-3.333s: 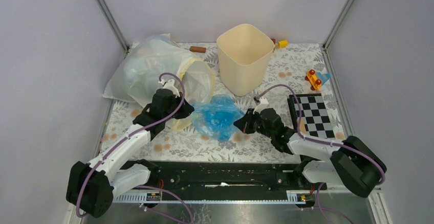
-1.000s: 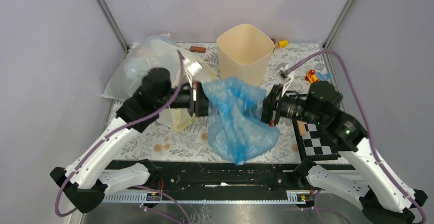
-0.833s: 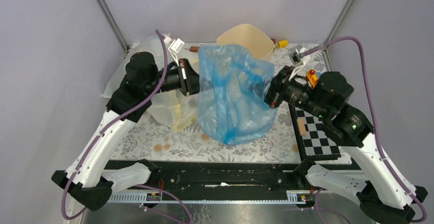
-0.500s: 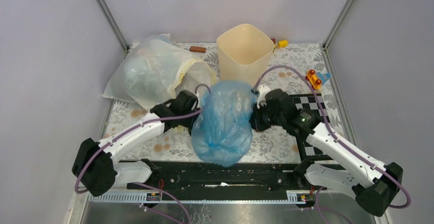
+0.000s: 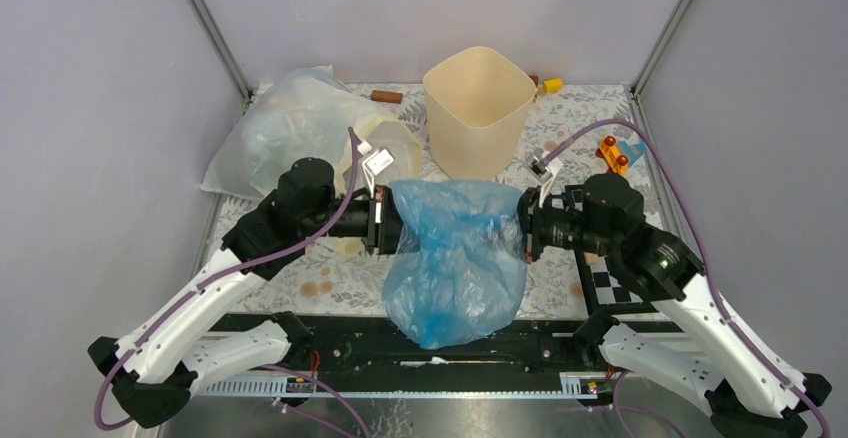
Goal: Put the trash bags into the trash bin
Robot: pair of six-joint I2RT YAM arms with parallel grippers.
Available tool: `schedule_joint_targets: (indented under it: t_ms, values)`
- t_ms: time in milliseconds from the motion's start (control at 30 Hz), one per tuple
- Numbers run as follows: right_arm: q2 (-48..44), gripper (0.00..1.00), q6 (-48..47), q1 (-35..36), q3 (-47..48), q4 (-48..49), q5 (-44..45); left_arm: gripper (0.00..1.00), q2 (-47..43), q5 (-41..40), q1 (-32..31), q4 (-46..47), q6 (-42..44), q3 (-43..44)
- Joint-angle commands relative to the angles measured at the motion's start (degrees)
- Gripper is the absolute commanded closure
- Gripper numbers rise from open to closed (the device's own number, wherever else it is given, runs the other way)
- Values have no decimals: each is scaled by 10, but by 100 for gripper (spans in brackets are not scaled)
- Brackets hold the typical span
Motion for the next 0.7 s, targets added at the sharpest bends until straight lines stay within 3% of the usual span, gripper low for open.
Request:
schedule_joint_targets:
  t_ms: [0, 133, 367, 533, 667]
  values:
    - [46, 100, -20, 0, 5, -12, 165, 100, 33, -66, 14, 37, -4, 21]
    - [45, 100, -42, 0, -23, 1, 261, 100, 55, -173, 17, 41, 34, 17]
    - [37, 100, -58, 0, -31, 2, 258, 100, 106, -152, 17, 43, 55, 14]
    - [29, 100, -80, 0, -19, 35, 286, 100, 72, -253, 17, 50, 108, 31]
    - [34, 100, -116, 0, -2, 87, 310, 100, 29, -315, 17, 112, 176, 32]
